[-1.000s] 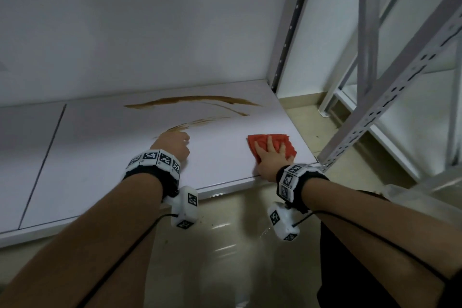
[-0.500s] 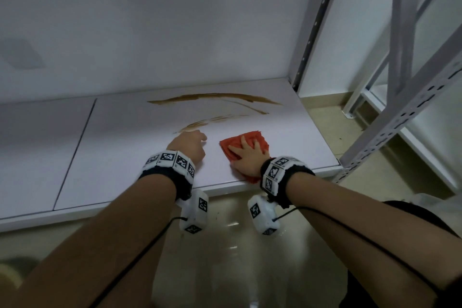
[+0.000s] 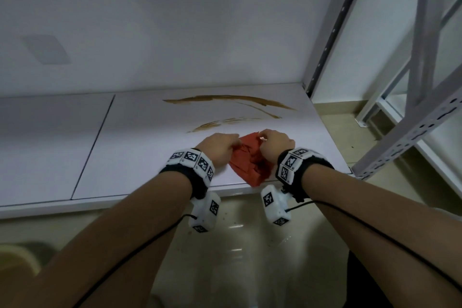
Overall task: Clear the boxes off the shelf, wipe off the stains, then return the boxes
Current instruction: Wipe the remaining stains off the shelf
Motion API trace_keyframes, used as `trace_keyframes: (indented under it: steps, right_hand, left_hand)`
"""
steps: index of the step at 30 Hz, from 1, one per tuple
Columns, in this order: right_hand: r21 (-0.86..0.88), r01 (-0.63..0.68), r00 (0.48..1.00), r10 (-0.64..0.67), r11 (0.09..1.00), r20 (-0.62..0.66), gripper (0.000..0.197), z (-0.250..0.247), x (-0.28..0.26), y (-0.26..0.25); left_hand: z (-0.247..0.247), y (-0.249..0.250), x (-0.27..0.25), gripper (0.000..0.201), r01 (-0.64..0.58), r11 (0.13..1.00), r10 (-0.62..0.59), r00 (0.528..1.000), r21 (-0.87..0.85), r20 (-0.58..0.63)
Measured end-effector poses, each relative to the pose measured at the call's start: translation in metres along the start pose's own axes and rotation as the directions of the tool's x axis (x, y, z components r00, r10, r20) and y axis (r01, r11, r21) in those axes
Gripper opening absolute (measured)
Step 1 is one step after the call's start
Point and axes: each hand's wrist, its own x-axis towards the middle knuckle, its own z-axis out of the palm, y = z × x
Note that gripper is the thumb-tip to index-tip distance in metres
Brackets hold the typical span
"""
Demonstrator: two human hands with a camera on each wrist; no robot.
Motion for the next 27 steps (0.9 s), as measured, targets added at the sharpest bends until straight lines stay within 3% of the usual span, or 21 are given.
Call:
trace_keyframes:
  steps: [5,10,15,19,21,24,27]
  right_hand:
    - [-0.040,0.033,0.999,-0.034,0.999,-0.037,0.040,0.004,-0.007,0.007]
    - [-0.084,0.040,0.999,-0.042,0.996,-0.020,0.035,0.014,0.000,0.002]
    - [-0.190,0.100,0.993,-0.087,0.977,0.078,0.040,0.016,0.007,-0.017]
    - [-0.315,0.232,0.964,-0.174,0.920,0.200,0.042,0.021,0.009,-0.035]
    - [-0.396,0.291,0.944,-0.193,0.871,0.268,0.040,0.021,0.010,-0.040]
    - [-0.477,0.341,0.925,-0.200,0.810,0.322,0.036,0.020,0.015,-0.048]
    - [-0.537,0.378,0.899,-0.160,0.754,0.408,0.036,0.026,0.024,-0.056]
  left_hand:
    - [0.019,0.009,0.004,0.034,-0.080,0.992,0.061,0.981,0.097,0.182]
    - [0.015,-0.014,-0.008,0.036,-0.008,0.990,-0.012,0.990,0.138,0.144]
    - [0.003,-0.042,-0.027,0.042,0.151,0.977,-0.159,0.986,0.148,0.047]
    - [-0.002,-0.062,-0.041,0.022,0.251,0.944,-0.257,0.966,0.213,-0.001]
    - [-0.002,-0.074,-0.046,0.010,0.321,0.931,-0.317,0.947,0.177,-0.051]
    - [-0.002,-0.095,-0.054,0.037,0.455,0.882,-0.442,0.889,0.124,-0.120]
    - [-0.002,-0.114,-0.060,0.039,0.545,0.835,-0.526,0.830,0.071,-0.187]
